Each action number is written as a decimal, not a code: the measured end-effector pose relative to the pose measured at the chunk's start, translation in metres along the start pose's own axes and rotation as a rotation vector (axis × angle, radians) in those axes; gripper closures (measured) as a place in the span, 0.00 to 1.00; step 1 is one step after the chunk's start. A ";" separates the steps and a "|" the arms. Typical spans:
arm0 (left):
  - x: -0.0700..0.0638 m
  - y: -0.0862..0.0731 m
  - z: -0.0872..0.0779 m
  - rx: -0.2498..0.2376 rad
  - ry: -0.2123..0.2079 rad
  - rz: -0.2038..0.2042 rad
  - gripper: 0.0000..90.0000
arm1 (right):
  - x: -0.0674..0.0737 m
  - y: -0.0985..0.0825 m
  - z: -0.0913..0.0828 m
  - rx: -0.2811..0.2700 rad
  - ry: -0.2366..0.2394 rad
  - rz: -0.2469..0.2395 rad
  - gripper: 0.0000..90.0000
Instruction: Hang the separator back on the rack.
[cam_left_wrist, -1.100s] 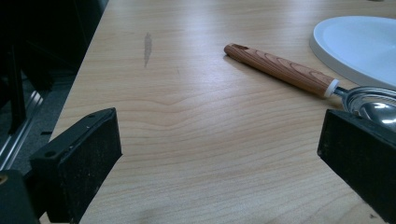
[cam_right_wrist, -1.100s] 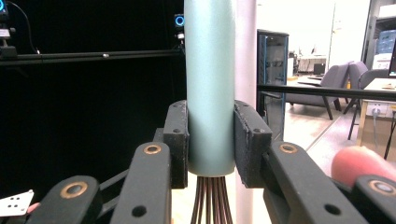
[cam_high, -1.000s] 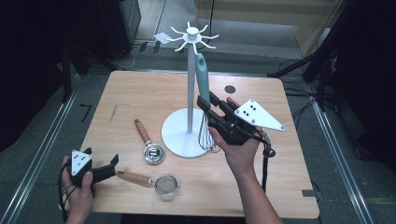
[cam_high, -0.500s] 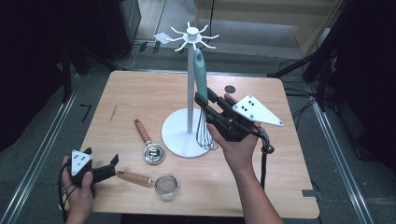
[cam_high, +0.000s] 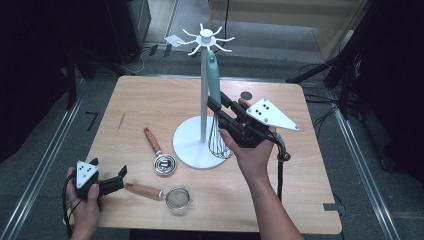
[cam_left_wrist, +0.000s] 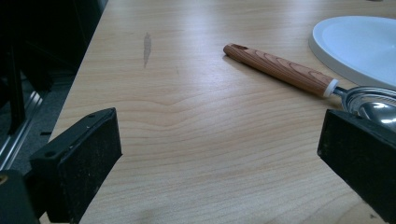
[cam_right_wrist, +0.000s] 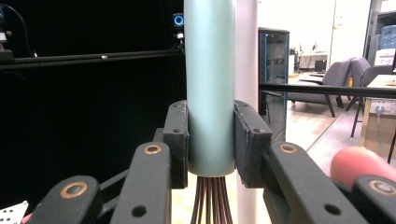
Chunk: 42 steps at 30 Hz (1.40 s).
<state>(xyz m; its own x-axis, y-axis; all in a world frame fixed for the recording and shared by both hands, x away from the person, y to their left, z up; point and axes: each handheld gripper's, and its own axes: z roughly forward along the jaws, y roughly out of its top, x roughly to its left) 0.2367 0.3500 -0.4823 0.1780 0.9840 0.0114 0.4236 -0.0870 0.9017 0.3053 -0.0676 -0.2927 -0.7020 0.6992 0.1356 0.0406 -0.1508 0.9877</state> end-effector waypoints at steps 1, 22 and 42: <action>0.000 0.000 0.000 -0.002 0.001 -0.001 0.00 | 0.000 0.000 0.001 0.002 0.000 0.000 0.79; 0.000 0.000 0.000 -0.001 0.000 -0.002 0.00 | -0.006 -0.003 0.015 0.020 -0.006 0.001 0.78; 0.000 0.000 0.000 0.000 0.003 -0.002 0.00 | -0.024 -0.002 0.006 0.019 -0.062 0.015 0.89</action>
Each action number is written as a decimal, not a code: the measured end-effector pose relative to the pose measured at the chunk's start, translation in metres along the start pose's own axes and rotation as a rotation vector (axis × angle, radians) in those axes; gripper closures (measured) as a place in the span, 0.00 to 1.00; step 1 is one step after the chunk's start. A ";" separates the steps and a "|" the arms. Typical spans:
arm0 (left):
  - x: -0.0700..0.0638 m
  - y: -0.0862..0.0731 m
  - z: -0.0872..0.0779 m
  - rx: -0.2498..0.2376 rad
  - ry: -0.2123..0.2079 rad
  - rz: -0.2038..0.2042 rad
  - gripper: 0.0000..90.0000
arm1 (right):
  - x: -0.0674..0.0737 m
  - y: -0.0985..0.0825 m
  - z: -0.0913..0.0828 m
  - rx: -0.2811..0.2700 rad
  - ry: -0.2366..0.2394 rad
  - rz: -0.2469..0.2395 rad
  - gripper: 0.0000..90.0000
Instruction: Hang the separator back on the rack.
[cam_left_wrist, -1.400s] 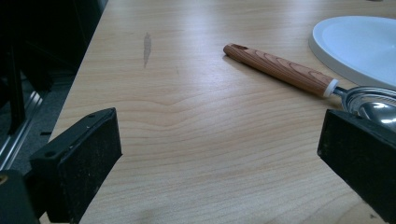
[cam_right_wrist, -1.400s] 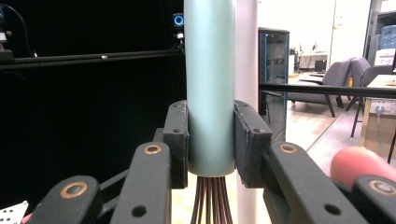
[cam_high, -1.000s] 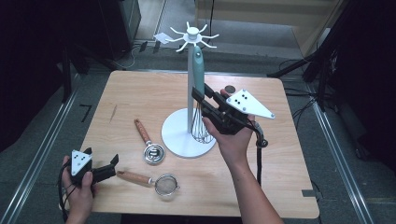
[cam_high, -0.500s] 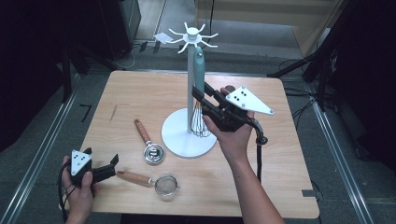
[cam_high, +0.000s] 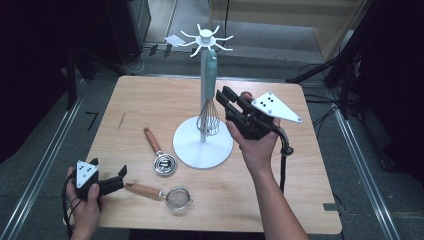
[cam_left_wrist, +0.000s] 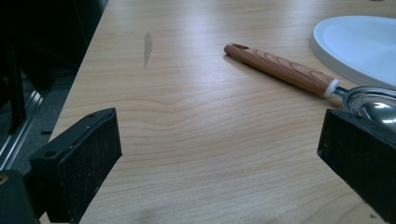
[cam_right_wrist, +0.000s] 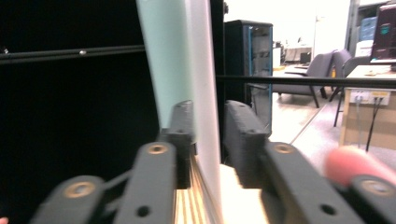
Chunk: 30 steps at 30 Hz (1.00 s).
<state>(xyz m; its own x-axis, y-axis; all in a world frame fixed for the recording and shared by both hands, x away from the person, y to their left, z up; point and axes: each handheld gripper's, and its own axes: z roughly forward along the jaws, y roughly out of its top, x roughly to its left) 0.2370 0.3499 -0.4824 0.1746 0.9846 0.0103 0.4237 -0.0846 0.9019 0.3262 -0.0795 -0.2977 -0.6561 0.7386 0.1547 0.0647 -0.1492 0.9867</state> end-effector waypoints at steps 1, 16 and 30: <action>0.000 0.000 0.000 0.000 0.000 -0.001 0.00 | -0.001 0.001 0.000 -0.002 0.000 -0.005 0.93; 0.001 0.000 0.000 -0.002 -0.006 -0.001 0.00 | -0.001 0.019 0.018 -0.072 -0.063 -0.084 1.00; 0.001 0.000 0.000 0.002 -0.010 -0.004 0.00 | 0.011 0.035 0.016 -0.115 -0.040 -0.122 1.00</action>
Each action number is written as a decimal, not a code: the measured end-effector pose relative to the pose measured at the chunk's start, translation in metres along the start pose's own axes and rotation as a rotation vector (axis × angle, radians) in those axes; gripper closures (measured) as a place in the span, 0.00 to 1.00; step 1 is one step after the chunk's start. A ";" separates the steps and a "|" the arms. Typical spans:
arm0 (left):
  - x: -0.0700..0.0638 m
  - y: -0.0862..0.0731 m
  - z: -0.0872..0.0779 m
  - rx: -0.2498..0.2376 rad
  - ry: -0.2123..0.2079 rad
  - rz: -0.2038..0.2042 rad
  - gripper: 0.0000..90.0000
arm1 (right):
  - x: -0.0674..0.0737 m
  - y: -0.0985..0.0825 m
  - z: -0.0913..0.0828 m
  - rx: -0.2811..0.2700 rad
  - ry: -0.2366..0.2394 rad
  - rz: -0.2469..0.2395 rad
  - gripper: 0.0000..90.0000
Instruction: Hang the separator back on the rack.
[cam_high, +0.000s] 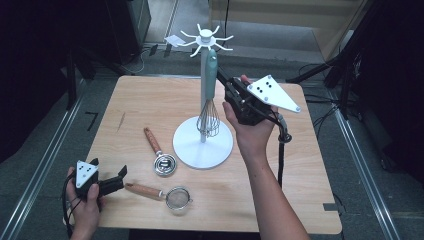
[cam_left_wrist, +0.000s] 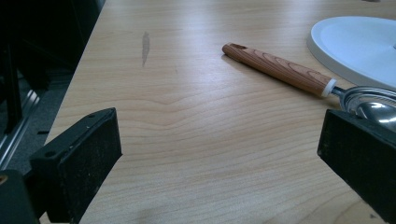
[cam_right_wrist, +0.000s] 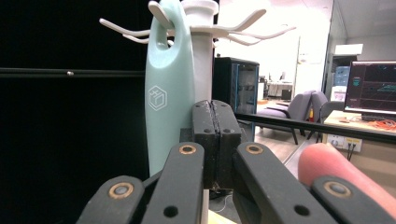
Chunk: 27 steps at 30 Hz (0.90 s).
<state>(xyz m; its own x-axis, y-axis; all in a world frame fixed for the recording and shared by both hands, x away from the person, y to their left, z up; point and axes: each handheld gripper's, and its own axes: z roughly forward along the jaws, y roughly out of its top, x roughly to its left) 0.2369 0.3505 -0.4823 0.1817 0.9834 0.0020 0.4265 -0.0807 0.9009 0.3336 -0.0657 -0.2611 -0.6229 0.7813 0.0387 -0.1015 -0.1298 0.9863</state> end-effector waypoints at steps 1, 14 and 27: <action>0.000 0.000 0.000 0.001 -0.001 0.000 0.00 | 0.000 0.001 0.000 -0.004 -0.001 -0.003 1.00; 0.000 0.000 0.000 0.002 -0.003 0.002 0.00 | 0.015 0.012 -0.001 -0.025 0.012 -0.018 1.00; -0.001 0.000 0.000 0.001 -0.003 0.002 0.00 | 0.033 0.019 0.002 -0.027 0.047 -0.036 1.00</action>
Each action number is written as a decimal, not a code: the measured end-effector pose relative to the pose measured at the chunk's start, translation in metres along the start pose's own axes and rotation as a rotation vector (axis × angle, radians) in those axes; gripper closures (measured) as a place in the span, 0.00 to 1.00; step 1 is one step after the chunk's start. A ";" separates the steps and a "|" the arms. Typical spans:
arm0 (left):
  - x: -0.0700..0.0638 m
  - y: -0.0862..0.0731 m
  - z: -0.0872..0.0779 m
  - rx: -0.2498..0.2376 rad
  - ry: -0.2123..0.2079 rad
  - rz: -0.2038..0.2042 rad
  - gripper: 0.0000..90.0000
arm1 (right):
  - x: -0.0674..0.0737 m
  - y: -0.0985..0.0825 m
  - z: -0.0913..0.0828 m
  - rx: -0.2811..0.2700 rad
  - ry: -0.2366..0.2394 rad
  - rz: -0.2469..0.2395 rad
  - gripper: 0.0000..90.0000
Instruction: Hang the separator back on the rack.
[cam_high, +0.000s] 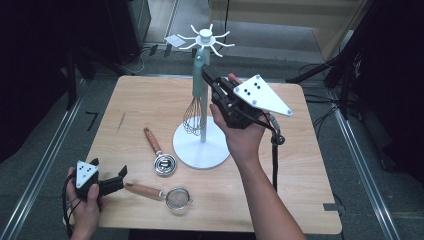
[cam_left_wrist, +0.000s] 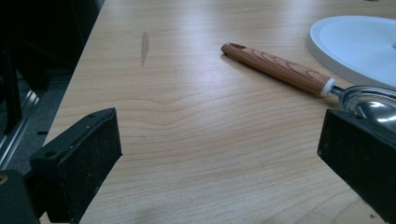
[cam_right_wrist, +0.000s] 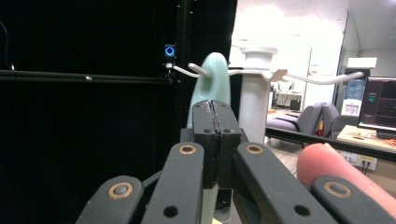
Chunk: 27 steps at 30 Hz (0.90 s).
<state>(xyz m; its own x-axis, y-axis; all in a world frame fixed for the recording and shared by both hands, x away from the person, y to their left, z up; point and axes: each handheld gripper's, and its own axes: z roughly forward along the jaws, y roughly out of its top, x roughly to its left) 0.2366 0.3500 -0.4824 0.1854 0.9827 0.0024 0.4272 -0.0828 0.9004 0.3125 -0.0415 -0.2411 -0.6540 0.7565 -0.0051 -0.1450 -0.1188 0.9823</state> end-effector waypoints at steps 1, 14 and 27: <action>0.000 0.000 0.000 0.000 0.000 0.000 0.00 | 0.001 0.000 0.001 0.003 0.003 -0.001 1.00; 0.000 0.000 0.000 0.000 -0.002 -0.002 0.00 | 0.001 0.000 0.002 0.001 -0.005 0.003 1.00; 0.000 0.000 0.000 0.001 -0.002 0.000 0.00 | -0.005 0.004 0.010 0.017 -0.057 0.013 1.00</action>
<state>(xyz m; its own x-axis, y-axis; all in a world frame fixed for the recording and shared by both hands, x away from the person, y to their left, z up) 0.2364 0.3501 -0.4823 0.1873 0.9823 0.0012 0.4280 -0.0827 0.9000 0.3224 -0.0390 -0.2349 -0.6127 0.7901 0.0174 -0.1240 -0.1178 0.9853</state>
